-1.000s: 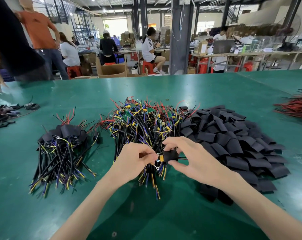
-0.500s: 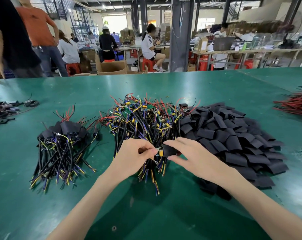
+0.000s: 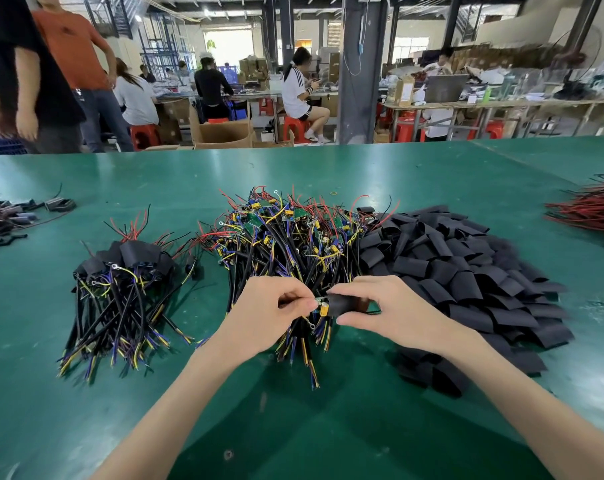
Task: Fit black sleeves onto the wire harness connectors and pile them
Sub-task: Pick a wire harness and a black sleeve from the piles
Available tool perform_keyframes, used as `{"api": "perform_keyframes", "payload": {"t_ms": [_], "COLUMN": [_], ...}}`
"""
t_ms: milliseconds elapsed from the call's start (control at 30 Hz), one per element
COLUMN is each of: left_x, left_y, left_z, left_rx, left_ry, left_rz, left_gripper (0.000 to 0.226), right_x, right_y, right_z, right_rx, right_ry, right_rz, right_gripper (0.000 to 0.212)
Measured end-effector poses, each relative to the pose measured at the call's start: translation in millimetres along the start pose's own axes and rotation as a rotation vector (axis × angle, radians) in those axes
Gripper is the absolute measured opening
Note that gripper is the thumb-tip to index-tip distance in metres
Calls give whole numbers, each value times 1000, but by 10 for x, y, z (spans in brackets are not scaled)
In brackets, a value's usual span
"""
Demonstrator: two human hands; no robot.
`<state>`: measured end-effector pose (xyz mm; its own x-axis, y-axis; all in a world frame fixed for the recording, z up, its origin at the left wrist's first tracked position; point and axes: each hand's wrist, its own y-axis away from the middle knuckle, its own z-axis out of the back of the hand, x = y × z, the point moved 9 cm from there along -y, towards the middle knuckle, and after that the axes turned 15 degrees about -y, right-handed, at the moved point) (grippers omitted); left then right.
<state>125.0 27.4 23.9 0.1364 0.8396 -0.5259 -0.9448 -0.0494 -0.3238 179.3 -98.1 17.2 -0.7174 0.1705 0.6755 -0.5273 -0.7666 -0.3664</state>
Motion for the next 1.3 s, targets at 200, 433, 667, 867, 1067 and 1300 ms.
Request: {"api": "perform_keyframes", "payload": {"t_ms": [200,433,667,867,1067,1300], "left_x": [16,80,77,61,63,61], "left_y": [3,-4,-3,-2,8,17], "left_z": [4,-9,-25,-43,-39,-42], "left_rx": [5,8,-25,-32,-36,-46], "left_ry": [19,53,23,45,54,71], "left_rz": [20,63,71,79,90,79], "left_gripper": [26,30,30,22,23,23], "right_x": [105,206,227,225,216,161], "right_y": [17,52,50,40,40,38], "right_z": [2,-34,-56,-65,-79,-77], "right_rx": [-60,-58,-39,-46,-51,-78], "right_ry": [35,227,175,163,153,103], "right_rz": [78,158,135,127,143,136], "right_gripper": [33,35,37,36,36,36]}}
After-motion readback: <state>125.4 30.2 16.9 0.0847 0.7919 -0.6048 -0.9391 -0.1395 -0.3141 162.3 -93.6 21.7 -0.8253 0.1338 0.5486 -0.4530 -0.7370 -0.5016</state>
